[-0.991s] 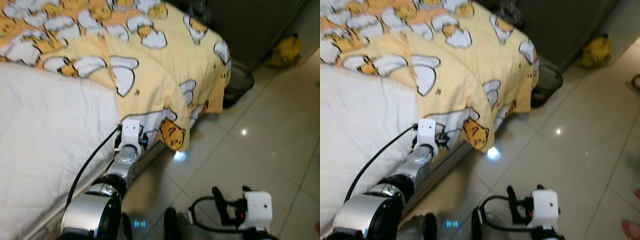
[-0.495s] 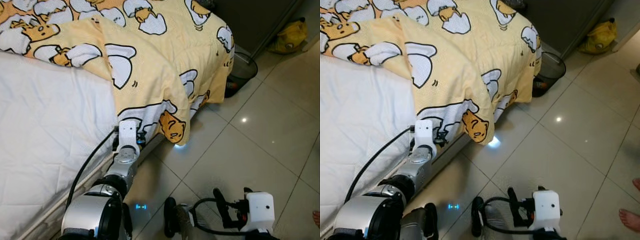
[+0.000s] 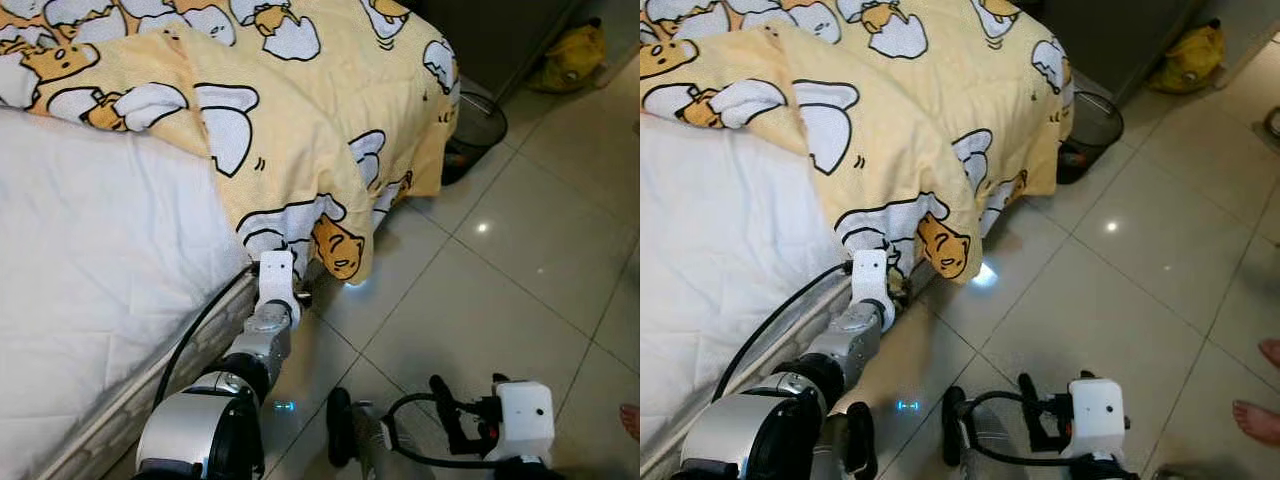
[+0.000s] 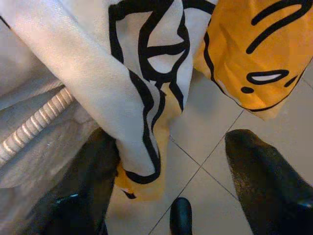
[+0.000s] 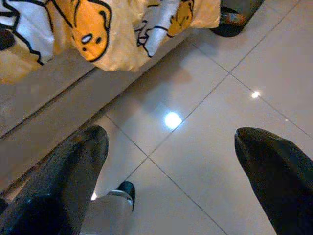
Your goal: Clean up the room
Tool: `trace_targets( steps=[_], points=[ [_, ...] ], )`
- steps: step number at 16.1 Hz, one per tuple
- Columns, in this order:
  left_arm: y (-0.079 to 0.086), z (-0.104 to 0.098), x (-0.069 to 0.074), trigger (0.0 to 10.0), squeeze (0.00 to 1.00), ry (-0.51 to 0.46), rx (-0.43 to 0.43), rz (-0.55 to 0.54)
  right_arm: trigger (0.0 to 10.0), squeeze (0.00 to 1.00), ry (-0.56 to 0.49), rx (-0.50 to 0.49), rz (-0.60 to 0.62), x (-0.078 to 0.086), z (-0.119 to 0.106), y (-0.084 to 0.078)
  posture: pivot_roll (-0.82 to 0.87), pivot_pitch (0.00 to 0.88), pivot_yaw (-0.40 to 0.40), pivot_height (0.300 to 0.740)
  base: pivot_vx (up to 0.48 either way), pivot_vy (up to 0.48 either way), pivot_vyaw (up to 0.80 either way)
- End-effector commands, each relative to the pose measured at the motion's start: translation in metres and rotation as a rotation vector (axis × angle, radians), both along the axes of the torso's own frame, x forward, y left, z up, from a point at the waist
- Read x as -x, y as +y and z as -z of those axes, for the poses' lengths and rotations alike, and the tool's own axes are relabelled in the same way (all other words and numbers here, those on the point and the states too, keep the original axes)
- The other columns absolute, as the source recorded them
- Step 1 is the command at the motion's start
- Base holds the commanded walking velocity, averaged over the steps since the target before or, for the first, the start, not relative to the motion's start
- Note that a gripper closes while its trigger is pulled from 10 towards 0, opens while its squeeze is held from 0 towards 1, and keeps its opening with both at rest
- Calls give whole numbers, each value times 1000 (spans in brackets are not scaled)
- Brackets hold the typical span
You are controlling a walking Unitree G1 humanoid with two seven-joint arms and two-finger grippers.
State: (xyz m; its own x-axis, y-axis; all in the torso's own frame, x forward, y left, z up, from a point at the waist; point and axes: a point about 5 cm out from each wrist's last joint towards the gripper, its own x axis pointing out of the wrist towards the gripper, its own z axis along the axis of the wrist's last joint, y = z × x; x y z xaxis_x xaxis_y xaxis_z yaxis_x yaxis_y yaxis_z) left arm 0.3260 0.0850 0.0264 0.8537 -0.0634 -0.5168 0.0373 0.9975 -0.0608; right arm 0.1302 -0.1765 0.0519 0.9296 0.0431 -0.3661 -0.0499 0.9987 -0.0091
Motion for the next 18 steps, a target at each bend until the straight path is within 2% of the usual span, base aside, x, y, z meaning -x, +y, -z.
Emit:
trace_targets(
  steps=[1,5,10,18],
  points=[
    [-4,6,5,0,0,35,-12,15,10000,0,19,17,25,6,0,-7,-297,317,-92,736,0,0,0],
    [-2,2,1,0,0,31,8,-9,10000,0,38,14,22,10,1,-5,-295,322,-89,736,0,0,0],
    [0,14,11,0,0,106,59,-77,10000,0,43,17,34,11,2,-8,-304,322,-89,736,0,0,0],
    [-5,12,11,0,0,94,58,-56,10000,0,40,10,28,5,4,-6,-280,314,-86,736,0,0,0]
  ],
)
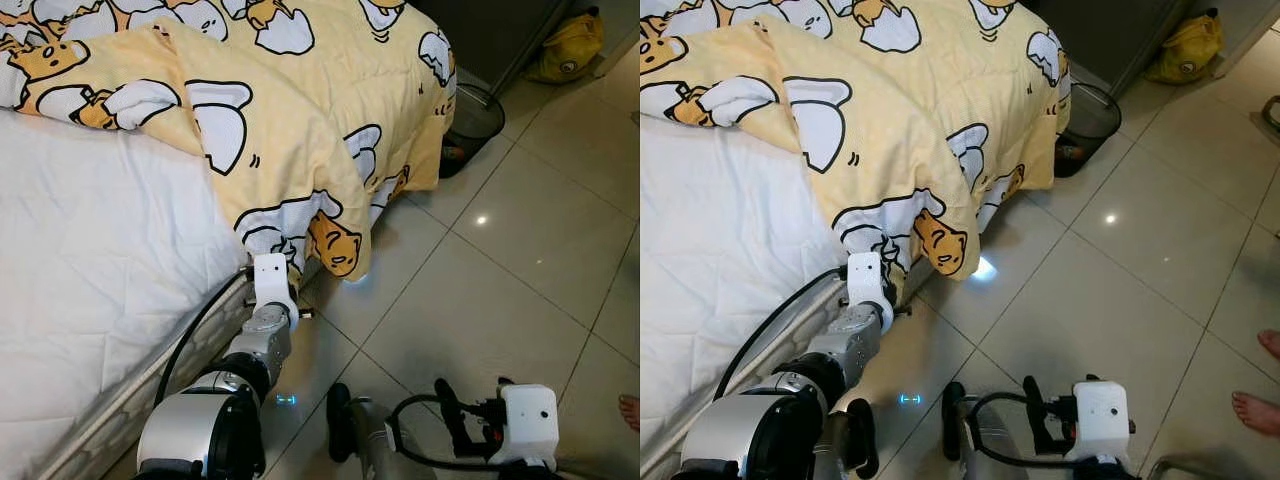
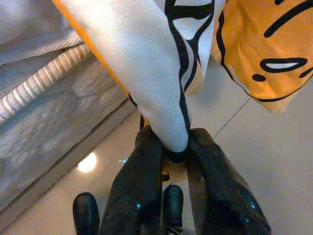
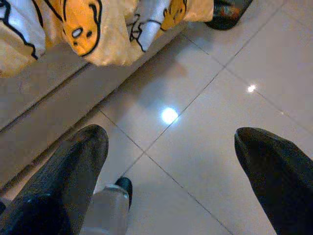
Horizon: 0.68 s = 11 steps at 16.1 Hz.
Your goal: Clean up the room
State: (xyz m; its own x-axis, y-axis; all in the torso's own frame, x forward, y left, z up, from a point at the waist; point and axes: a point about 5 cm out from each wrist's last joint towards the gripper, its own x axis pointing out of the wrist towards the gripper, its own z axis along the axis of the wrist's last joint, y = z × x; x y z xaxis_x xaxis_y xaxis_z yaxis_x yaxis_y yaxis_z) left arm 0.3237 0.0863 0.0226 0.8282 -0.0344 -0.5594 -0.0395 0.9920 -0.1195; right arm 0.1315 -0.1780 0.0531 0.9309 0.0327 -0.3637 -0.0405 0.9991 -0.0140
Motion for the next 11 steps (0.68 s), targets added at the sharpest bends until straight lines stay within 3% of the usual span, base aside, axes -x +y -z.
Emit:
trace_targets(
  steps=[1,6,9,10,11],
  points=[
    [-8,8,8,0,0,26,-23,49,10000,0,41,3,20,6,5,-4,-281,312,-84,736,0,0,0],
    [-13,7,9,0,0,6,-58,107,10000,0,46,2,21,6,7,-4,-277,307,-84,736,0,0,0],
    [-11,12,13,0,0,4,-153,192,10000,0,42,0,21,2,8,-4,-269,300,-79,736,0,0,0],
    [-10,13,14,3059,0,2,-184,216,10000,0,41,-1,21,0,9,-4,-263,294,-76,736,0,0,0],
    [-6,19,19,10000,0,-3,-256,288,10000,0,34,-5,21,-4,10,-3,-241,283,-64,736,0,0,0]
  ],
)
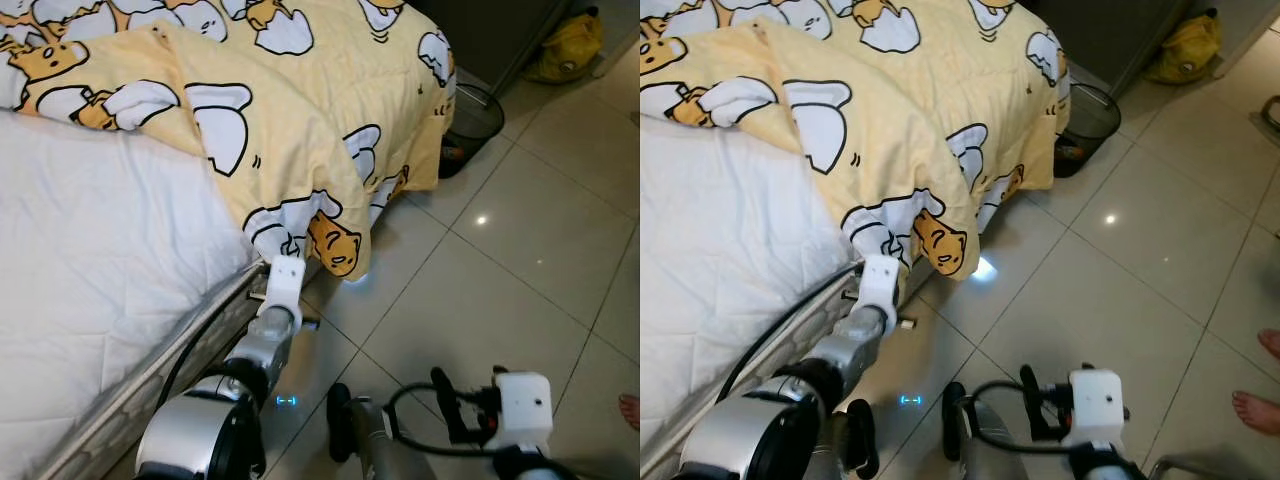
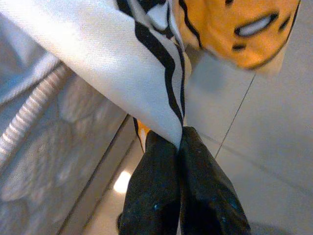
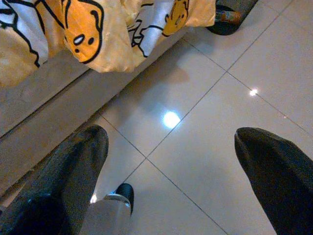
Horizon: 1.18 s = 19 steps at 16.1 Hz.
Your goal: Clean up the room
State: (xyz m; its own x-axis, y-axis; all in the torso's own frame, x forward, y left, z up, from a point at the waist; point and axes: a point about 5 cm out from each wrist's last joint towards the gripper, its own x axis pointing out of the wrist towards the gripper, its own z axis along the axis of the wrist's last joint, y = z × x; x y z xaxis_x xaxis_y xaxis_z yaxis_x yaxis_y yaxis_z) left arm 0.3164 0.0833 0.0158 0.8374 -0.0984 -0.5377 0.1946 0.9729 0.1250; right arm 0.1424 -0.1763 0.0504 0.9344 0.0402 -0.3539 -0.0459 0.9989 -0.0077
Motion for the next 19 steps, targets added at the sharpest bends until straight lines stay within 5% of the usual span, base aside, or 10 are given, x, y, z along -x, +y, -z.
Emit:
trace_targets(
  steps=[1,3,8,14,19],
  points=[
    [-1,14,13,10000,0,51,-16,52,10000,0,40,-2,26,4,8,-4,-217,282,-59,736,0,0,0],
    [-5,8,9,10000,0,15,55,53,10000,0,38,-13,19,-2,11,-1,-203,278,-56,736,0,0,0],
    [-20,11,17,10000,0,-3,79,138,10000,0,16,-24,-5,-18,13,4,-186,263,-55,736,-229,0,0],
    [-26,44,57,10000,0,96,74,225,10000,0,11,-19,-13,-20,14,3,-182,242,-53,736,-308,0,0],
    [-71,64,109,10000,0,239,177,486,10000,0,11,-5,-31,-23,14,1,-195,229,-61,736,0,0,0]
  ],
)
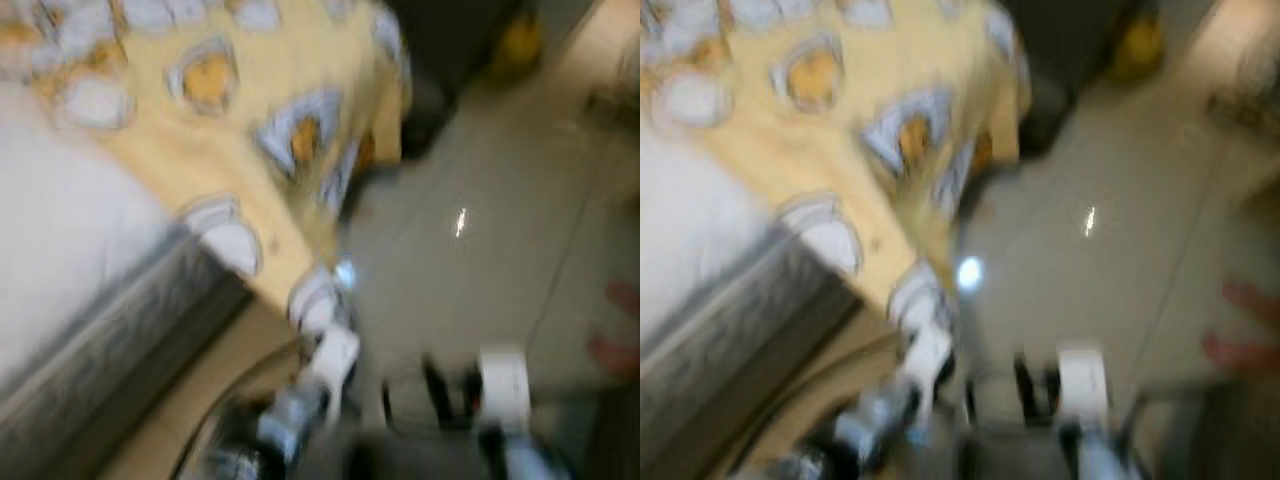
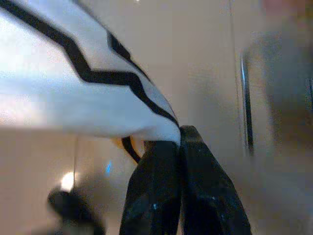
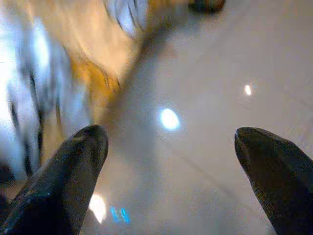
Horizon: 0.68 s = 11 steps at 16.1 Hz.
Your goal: Clean up the room
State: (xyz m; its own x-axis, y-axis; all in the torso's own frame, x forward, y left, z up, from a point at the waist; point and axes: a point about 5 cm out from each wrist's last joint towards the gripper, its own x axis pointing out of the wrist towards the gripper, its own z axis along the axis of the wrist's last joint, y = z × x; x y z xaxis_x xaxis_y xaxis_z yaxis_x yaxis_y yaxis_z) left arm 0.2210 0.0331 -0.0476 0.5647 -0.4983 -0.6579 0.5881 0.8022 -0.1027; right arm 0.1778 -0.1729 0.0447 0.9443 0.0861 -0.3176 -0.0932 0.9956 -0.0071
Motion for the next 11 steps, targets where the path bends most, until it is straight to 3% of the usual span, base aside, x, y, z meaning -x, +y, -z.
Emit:
trace_targets(
  steps=[1,5,11],
  points=[
    [-40,3,33,10000,0,102,136,53,10000,0,45,5,12,11,7,-4,-203,221,-64,736,0,0,0],
    [-60,3,51,10000,0,157,200,106,10000,0,47,11,-6,7,9,-5,-190,213,-72,736,0,0,0],
    [-19,21,50,10000,0,84,-45,186,10000,0,23,6,-9,0,5,-5,-190,194,-71,736,0,0,0]
  ],
)
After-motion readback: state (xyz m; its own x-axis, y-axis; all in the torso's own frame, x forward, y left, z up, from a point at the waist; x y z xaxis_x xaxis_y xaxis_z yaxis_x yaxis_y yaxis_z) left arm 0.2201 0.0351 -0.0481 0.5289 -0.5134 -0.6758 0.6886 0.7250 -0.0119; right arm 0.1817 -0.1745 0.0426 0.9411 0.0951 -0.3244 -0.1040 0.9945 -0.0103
